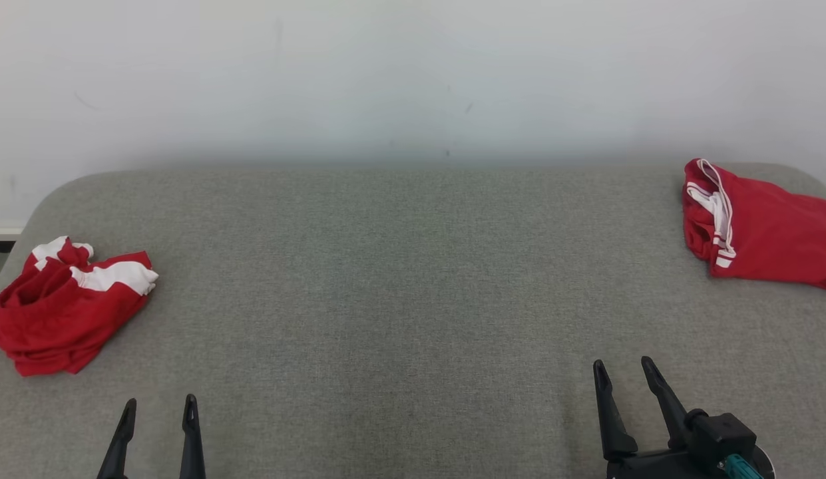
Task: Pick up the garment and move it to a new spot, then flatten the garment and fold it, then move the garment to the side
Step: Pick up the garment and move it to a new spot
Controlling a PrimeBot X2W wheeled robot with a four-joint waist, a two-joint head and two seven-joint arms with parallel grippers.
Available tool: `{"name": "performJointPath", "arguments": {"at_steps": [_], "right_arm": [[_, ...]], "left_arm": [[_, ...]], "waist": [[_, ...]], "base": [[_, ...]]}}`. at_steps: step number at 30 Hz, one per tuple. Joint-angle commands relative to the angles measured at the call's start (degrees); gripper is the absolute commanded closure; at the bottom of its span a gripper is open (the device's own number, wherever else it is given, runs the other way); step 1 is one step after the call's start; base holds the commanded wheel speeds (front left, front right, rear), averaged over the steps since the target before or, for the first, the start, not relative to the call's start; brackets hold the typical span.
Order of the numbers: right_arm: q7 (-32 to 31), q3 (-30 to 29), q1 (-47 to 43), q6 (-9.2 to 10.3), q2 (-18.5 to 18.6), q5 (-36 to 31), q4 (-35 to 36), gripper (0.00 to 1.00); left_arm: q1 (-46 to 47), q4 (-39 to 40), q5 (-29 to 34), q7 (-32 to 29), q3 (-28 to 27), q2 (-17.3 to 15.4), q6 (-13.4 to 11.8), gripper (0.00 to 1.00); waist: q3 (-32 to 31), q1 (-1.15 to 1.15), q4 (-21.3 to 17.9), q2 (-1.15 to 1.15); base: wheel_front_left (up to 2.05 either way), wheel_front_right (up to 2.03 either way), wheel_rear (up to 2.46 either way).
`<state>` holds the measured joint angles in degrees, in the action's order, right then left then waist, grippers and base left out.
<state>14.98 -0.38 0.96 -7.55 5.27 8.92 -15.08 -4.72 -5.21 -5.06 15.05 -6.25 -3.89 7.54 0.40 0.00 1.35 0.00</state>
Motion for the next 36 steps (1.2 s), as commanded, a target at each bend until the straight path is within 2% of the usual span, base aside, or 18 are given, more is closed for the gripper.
{"name": "performJointPath", "arguments": {"at_steps": [1, 9, 25, 36], "right_arm": [[0.23, 0.13, -0.58, 0.15, 0.03, 0.25, 0.03, 0.0], [0.24, 0.48, -1.28, 0.15, -0.69, 1.03, -0.13, 0.0], [0.25, 1.15, -1.85, 0.15, -1.54, 1.3, -1.78, 0.0], [0.25, 2.7, -0.68, 0.15, -1.66, 1.24, -2.84, 0.0]], "left_arm": [[-0.55, -0.15, 0.51, 0.16, -0.2, 0.1, -0.12, 0.0], [-0.51, -0.43, 0.81, 0.17, -0.41, -0.29, -0.18, 0.0], [-0.99, -1.31, 0.12, 0.16, -2.32, -1.07, -0.52, 0.0], [-1.81, -1.24, -0.5, 0.16, -4.16, -1.19, -1.02, 0.0]], "waist": [[-0.13, 0.0, 0.59, 0.0], [-0.36, 0.0, 6.02, 0.0], [0.08, 0.0, 21.64, 0.0], [0.55, 0.0, 28.0, 0.0]], "base": [[0.0, 0.0, 0.0], [0.0, 0.0, 0.0], [0.0, 0.0, 0.0], [0.0, 0.0, 0.0]]}}
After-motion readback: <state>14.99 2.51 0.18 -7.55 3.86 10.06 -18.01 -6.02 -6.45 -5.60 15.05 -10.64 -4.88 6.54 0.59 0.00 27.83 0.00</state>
